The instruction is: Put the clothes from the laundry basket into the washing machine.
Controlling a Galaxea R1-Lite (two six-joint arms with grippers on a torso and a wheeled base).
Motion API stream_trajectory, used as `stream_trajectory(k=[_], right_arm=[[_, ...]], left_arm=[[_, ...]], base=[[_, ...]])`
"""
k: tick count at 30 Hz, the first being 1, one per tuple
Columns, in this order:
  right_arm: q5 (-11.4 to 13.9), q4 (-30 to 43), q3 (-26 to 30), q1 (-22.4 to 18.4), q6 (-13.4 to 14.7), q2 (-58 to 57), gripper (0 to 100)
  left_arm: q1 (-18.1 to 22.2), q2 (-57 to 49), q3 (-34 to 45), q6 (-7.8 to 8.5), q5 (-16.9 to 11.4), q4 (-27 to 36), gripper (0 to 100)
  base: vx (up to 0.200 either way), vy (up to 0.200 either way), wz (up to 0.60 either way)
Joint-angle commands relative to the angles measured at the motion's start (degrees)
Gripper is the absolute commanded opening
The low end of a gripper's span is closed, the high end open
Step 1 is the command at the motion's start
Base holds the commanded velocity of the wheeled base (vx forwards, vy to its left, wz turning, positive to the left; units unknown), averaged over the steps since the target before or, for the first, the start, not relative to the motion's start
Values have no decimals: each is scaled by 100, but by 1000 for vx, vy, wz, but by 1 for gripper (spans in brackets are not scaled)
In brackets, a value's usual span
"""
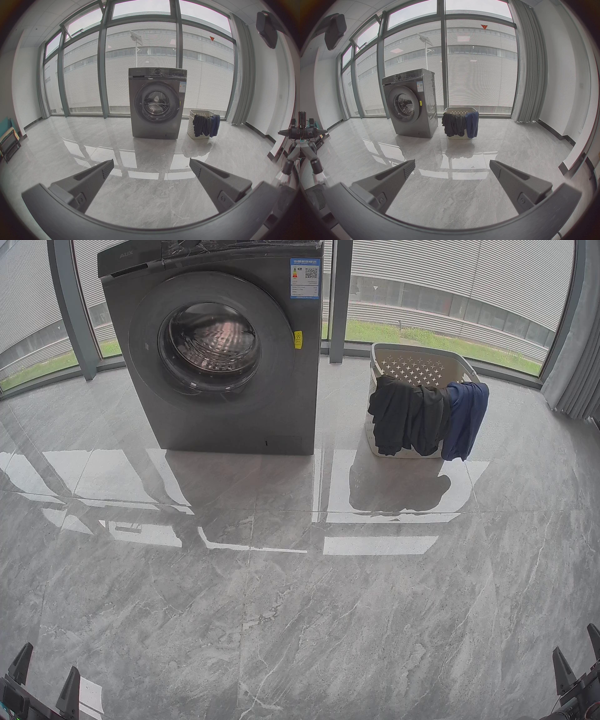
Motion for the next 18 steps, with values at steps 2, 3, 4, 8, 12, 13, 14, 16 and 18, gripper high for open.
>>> stream_trajectory(k=[2,3,4,8,12,13,14,16,18], right_arm=[[-3,-1,92,-4,-1,-79,100],[-3,-1,92,5,8,-79,100],[-12,-1,92,-4,8,-79,100],[-12,-1,92,5,8,-79,100],[-21,-1,92,5,8,-79,100],[-21,-1,92,5,8,-79,100],[-21,-1,92,5,8,-79,100],[-30,8,92,-4,43,-79,100],[-30,8,92,-4,43,-79,100]], left_arm=[[1,-95,101,103,-16,-1,100],[10,-95,101,112,-16,-1,100],[10,-95,101,103,-16,-1,100],[1,-95,101,103,-16,-1,100],[10,-86,101,86,2,-1,100],[10,-95,101,86,2,-1,100],[10,-95,101,86,2,-1,100],[1,-86,101,51,2,-1,100],[1,-86,101,15,2,-1,100]], base=[[0,0,0],[0,0,0],[0,0,0],[0,0,0],[0,0,0],[0,0,0],[0,0,0],[0,0,0],[0,0,0]])
